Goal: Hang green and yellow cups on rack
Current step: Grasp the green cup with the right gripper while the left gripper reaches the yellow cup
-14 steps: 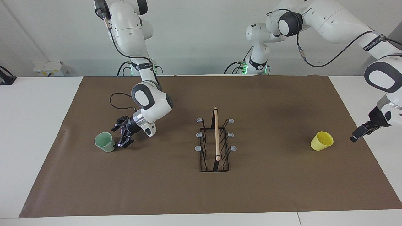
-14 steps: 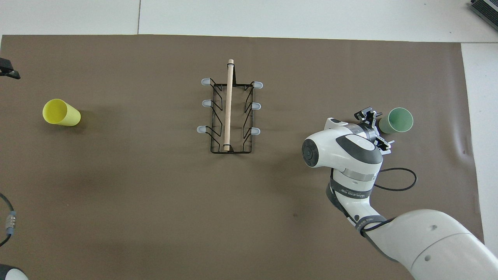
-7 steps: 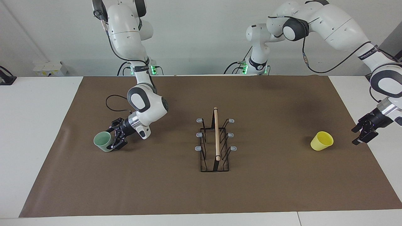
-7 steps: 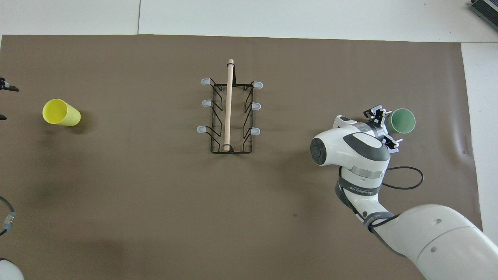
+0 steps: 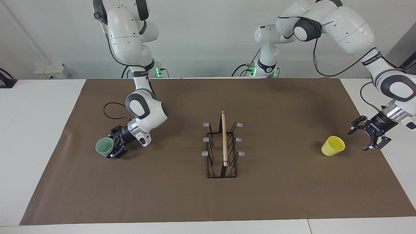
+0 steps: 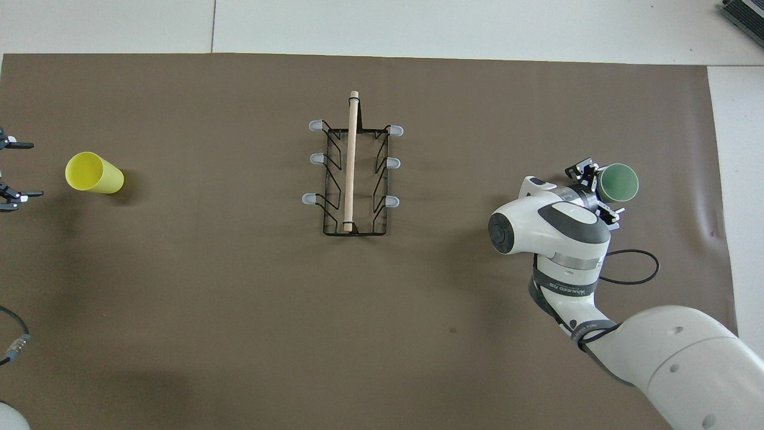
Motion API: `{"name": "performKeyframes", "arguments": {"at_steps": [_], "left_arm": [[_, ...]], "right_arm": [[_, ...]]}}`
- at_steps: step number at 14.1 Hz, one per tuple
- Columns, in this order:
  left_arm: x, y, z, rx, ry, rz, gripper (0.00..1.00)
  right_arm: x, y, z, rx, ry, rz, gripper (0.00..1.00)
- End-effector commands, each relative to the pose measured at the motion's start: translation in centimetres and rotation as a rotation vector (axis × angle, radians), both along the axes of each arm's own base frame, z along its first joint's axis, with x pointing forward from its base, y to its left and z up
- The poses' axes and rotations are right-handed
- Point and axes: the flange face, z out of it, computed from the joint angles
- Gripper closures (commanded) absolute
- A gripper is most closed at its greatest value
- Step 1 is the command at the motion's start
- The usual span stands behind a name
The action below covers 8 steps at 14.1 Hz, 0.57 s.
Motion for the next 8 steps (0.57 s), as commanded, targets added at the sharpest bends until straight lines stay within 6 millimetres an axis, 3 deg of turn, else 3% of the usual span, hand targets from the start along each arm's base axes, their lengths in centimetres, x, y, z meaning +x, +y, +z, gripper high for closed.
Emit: {"name": "performKeyframes", "arguments": {"at_steps": [1,3,6,8], "left_arm": [[-3.4,-0.1,-1.0,-0.129,0.026,0.145,0.0],[-4.8,-1.2,-2.4,-0.192,0.033,0.19,0.0],[-5.7,-2.0,-3.4,-0.231,0.046,0.253,0.0],[-6.4,-3.9,-5.0,-0.263,0.024,0.325,0.0]], "right_arm": [[0.0,-0.2,-0.6,-0.008,-0.02,0.028,0.26],[0.0,-0.1,-0.5,-0.007,-0.022,0.029,1.0],[0.3,-0.3,-0.1,0.0,-0.059,-0.004,1.0],[0.7,0.8,1.4,0.052,-0.121,-0.072,1.0]]}}
